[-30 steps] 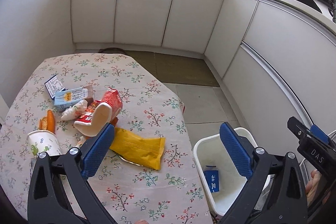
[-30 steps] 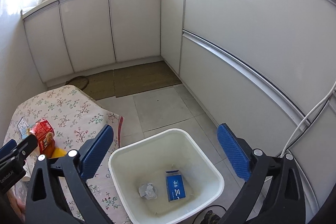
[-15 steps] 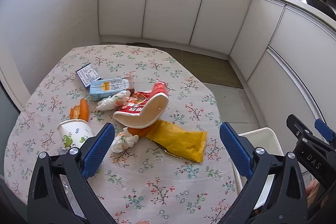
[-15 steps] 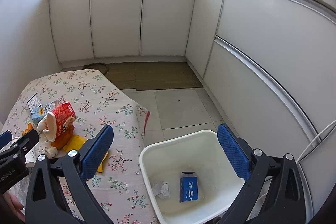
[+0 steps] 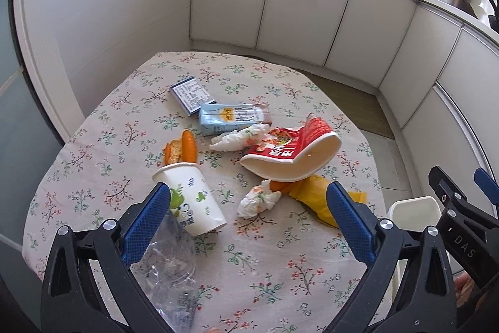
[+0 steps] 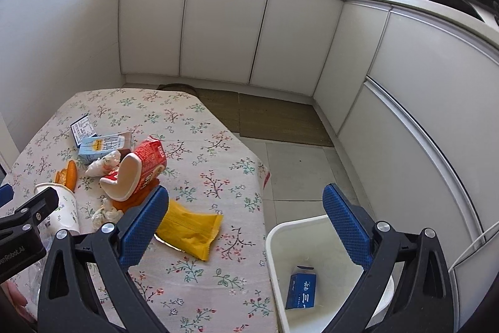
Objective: Collect trash
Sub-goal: 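Move both tools back over the table toward the bottle and cup, then grasp the clear plastic bottle with the left tool while the right tool grasps the paper cup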
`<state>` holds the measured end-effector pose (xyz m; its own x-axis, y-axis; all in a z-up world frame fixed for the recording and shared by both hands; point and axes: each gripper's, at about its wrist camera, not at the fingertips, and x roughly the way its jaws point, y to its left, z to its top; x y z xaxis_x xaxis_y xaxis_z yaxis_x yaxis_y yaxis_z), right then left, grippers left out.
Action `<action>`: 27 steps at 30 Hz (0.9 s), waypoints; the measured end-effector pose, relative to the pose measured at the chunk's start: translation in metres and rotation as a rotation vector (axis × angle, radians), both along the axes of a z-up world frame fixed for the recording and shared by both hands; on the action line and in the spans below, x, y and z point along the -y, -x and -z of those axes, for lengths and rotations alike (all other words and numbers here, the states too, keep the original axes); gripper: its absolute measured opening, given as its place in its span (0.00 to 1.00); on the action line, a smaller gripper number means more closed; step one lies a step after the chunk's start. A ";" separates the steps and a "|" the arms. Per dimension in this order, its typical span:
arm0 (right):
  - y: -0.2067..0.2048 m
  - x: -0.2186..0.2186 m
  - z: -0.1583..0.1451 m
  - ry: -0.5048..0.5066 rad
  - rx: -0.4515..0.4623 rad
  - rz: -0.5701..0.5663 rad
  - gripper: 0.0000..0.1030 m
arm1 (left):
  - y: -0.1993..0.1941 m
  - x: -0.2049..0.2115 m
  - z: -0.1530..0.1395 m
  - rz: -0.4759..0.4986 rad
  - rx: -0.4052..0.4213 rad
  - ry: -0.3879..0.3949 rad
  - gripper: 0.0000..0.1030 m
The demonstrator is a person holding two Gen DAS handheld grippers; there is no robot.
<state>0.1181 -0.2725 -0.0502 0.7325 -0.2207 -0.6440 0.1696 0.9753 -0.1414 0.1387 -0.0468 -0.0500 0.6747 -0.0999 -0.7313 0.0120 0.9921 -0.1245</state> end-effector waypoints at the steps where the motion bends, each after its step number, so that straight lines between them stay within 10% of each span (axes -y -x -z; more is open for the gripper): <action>1: -0.001 -0.006 0.001 0.003 -0.005 -0.013 0.93 | 0.000 -0.005 0.003 -0.010 -0.011 -0.005 0.93; 23: -0.023 -0.087 0.033 -0.004 -0.153 -0.245 0.93 | -0.015 -0.087 0.113 -0.053 -0.478 0.060 0.92; 27: -0.029 -0.101 0.039 -0.019 -0.189 -0.301 0.93 | -0.014 -0.093 0.120 -0.024 -0.495 0.085 0.69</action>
<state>0.1475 -0.1710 -0.0891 0.6305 0.0001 -0.7762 -0.1531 0.9804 -0.1243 0.1523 0.0459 -0.1704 0.2514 -0.1620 -0.9542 -0.0913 0.9775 -0.1900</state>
